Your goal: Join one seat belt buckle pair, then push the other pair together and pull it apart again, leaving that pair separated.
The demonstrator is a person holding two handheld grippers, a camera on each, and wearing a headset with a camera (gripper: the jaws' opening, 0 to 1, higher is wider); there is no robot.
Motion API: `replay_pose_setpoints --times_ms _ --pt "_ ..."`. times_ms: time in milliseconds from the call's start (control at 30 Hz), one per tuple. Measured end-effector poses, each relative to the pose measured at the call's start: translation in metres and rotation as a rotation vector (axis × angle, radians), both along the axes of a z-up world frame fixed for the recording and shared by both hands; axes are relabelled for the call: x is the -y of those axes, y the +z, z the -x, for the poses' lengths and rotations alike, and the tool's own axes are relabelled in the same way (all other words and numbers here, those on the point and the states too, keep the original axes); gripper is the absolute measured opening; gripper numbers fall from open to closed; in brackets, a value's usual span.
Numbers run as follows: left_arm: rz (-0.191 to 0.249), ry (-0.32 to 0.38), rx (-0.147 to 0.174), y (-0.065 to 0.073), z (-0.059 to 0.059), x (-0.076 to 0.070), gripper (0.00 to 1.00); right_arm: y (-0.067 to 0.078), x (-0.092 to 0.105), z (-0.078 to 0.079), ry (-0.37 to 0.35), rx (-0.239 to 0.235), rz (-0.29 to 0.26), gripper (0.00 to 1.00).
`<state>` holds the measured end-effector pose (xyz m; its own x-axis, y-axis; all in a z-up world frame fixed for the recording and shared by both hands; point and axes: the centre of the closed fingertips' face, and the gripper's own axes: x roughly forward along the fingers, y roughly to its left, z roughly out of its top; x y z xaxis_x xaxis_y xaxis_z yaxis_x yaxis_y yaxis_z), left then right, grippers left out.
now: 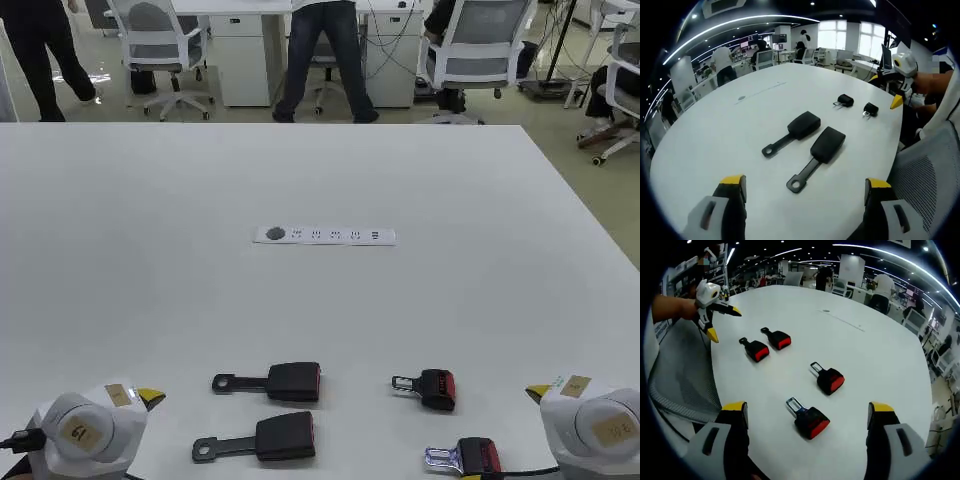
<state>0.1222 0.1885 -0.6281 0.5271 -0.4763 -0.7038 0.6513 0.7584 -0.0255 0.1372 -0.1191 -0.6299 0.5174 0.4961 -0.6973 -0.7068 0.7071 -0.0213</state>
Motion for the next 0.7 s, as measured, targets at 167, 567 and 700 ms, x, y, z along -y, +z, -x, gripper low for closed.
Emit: replay_pose_setpoints --times_ms 167,567,700 --pt "0.001 -0.008 0.003 0.0010 -0.0022 0.0035 1.00 -0.0010 0.0048 0.0002 -0.009 0.002 0.001 0.99" --pt "0.015 -0.003 0.007 -0.0028 -0.0036 0.0027 1.00 -0.0008 0.0029 0.0034 -0.004 0.005 0.007 0.99" --pt "0.018 0.006 0.001 -0.0036 -0.0021 0.0039 1.00 0.0006 -0.0003 0.0047 0.005 0.010 0.011 0.99"
